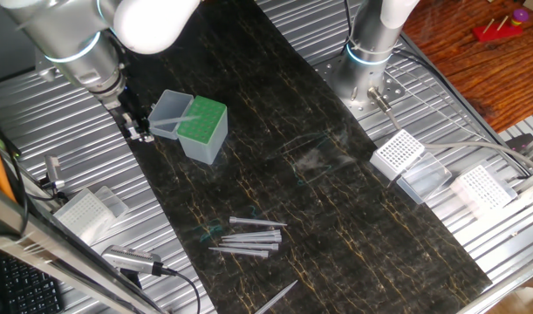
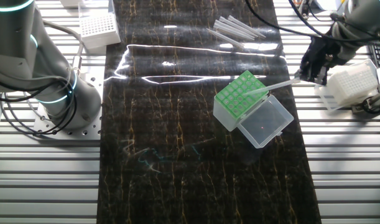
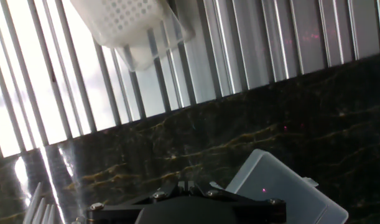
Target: Insert a large pipette tip into the holder for large pipette tips
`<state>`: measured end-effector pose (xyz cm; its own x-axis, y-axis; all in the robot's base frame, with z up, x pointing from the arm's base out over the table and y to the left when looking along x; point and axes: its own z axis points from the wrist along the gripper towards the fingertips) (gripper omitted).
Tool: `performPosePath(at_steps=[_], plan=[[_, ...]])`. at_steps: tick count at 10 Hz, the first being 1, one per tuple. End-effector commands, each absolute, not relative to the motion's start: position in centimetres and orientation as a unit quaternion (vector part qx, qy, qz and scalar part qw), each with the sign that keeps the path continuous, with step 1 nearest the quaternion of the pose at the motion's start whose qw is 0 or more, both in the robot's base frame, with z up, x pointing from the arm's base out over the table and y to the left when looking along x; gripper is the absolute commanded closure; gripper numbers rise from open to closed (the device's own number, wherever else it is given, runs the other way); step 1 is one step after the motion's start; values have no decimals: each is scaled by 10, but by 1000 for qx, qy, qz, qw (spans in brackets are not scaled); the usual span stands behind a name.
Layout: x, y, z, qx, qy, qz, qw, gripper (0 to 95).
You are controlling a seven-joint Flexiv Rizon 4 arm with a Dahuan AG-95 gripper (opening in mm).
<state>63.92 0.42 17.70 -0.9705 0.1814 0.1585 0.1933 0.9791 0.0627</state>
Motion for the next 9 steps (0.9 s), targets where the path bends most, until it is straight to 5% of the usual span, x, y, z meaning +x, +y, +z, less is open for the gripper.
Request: performPosePath(at_steps=[1,5,9], plan=[[639,4,179,-95,-992,-39,78,950],[616,-1,218,-98,-989,-13,113,950],[637,-6,212,-102,-990,-20,90,950]])
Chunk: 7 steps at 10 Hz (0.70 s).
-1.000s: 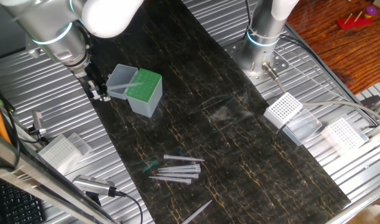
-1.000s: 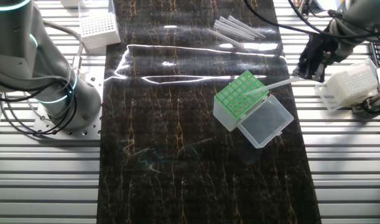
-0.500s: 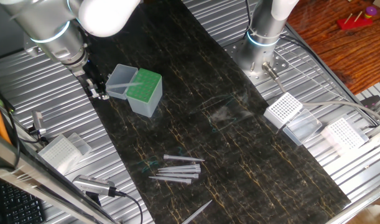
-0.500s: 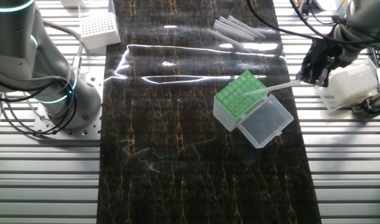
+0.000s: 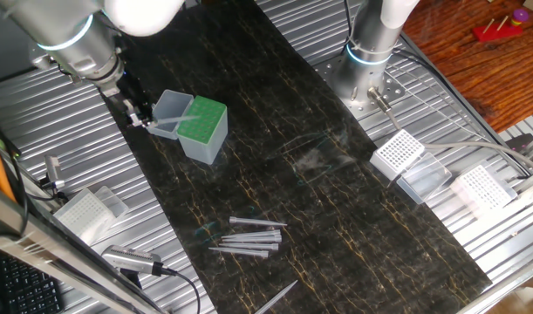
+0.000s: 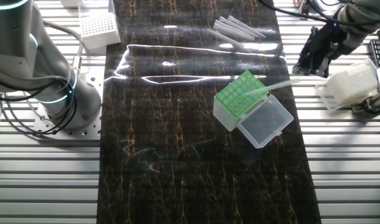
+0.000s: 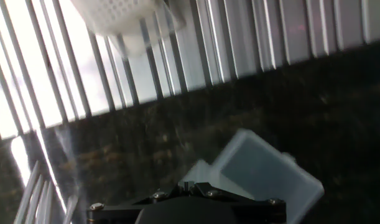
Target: Insert a large pipette tip into the holder for large pipette tips
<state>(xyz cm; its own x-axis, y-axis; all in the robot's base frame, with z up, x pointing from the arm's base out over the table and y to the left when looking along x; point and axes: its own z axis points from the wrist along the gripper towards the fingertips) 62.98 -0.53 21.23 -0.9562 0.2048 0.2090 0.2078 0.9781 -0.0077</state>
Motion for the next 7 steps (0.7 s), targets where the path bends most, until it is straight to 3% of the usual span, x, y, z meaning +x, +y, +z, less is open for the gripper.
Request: performPosePath(at_steps=[1,2,5,7], plan=[[653,-9,207,-107,-990,-37,79,950],[665,-9,204,-114,-989,-64,68,950],[690,1,194,-124,-988,-71,60,950],[687,14,183,-124,-988,-70,63,950]])
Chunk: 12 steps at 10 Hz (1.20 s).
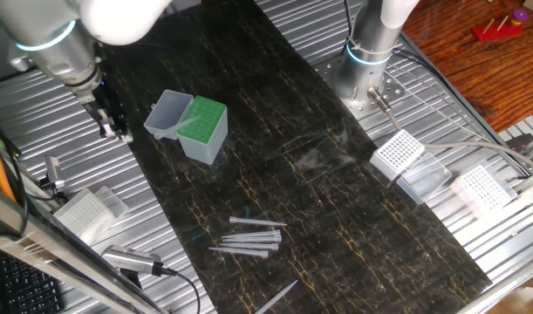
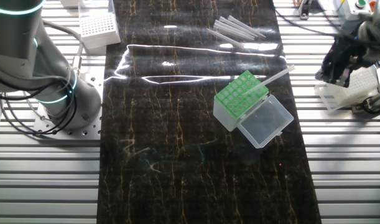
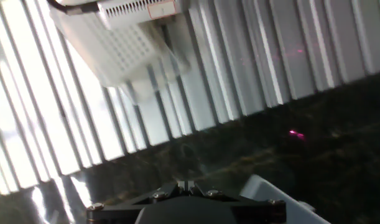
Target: Insert a large pipette tip into the holder for large pipette tips
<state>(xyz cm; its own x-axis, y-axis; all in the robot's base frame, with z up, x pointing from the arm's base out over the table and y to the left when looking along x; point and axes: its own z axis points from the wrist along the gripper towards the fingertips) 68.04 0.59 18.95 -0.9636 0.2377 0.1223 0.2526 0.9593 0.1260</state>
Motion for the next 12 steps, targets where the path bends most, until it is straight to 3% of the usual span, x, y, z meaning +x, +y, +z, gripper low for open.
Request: performPosePath(at_steps=[1,12], plan=[[684,17,180,-124,-988,-73,64,950],[636,26,188,-121,-986,-71,92,950]])
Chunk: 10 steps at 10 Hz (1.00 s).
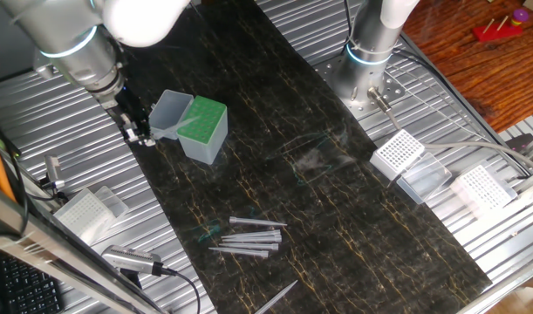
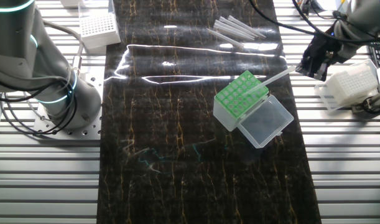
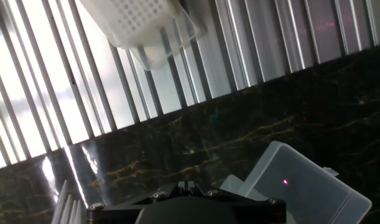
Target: Insert a large pipette tip into the holder for large pipette tips
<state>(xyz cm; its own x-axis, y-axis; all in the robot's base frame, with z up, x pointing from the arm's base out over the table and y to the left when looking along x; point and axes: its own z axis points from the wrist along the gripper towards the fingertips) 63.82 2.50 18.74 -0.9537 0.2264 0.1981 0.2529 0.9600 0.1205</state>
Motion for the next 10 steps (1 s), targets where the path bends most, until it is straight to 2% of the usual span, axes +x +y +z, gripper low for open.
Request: performPosePath(at_steps=[1,5,7,10], plan=[[634,27,188,-120,-986,-72,95,950],[616,37,198,-111,-982,-90,123,950],[608,38,206,-106,-983,-88,122,950],[620,30,200,-103,-987,-68,107,950]])
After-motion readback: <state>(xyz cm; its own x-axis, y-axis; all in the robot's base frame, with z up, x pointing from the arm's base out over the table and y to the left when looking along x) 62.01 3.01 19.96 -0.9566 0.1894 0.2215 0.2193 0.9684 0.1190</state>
